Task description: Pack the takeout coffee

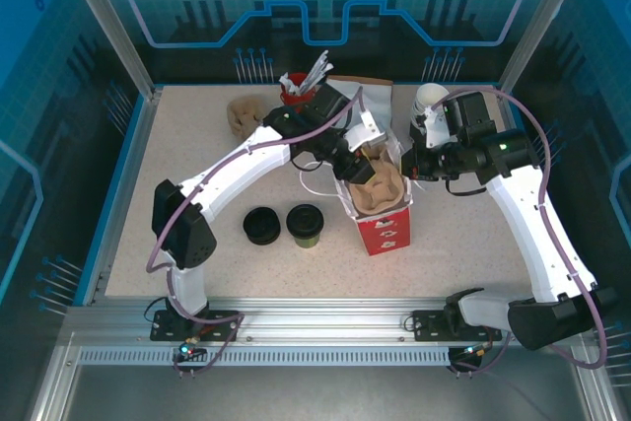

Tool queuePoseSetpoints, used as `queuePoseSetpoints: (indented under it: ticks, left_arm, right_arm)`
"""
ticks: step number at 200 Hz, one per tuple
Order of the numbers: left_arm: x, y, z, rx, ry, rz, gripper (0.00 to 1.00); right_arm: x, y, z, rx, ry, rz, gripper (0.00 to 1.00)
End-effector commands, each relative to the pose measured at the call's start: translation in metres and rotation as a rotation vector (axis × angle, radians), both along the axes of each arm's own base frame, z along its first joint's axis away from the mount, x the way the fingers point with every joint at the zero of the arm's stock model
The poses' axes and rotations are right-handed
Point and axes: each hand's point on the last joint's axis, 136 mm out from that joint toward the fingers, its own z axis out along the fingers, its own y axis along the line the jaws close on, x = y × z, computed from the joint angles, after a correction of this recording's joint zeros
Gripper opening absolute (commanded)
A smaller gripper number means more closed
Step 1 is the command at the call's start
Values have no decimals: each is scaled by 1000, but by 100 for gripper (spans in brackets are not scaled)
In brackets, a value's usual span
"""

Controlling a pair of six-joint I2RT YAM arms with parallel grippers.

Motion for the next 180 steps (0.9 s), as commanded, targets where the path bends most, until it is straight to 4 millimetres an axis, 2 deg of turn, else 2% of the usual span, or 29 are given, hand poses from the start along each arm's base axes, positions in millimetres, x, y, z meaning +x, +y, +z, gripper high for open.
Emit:
queuePoseSetpoints:
  ticks: [1, 22, 73, 122, 180]
  left_arm:
    - [1, -4, -17, 38, -54, -33, 36]
    - [3, -6, -23, 54, -68, -28, 36]
    - [3, -19, -22, 35, -134, -6, 36]
    - [4, -25, -43, 9, -124, 6, 38]
    - [6, -31, -60, 22, -106, -6, 38]
  right_arm:
    - [-6, 9, 7, 57, -2, 9, 0]
    - [-5, 10, 8, 75, 6, -5, 0]
    - [-7, 15, 4, 148, 47, -63, 0]
    - [-10, 14, -1, 178, 51, -95, 0]
    - [-8, 8, -1, 179, 48, -104, 0]
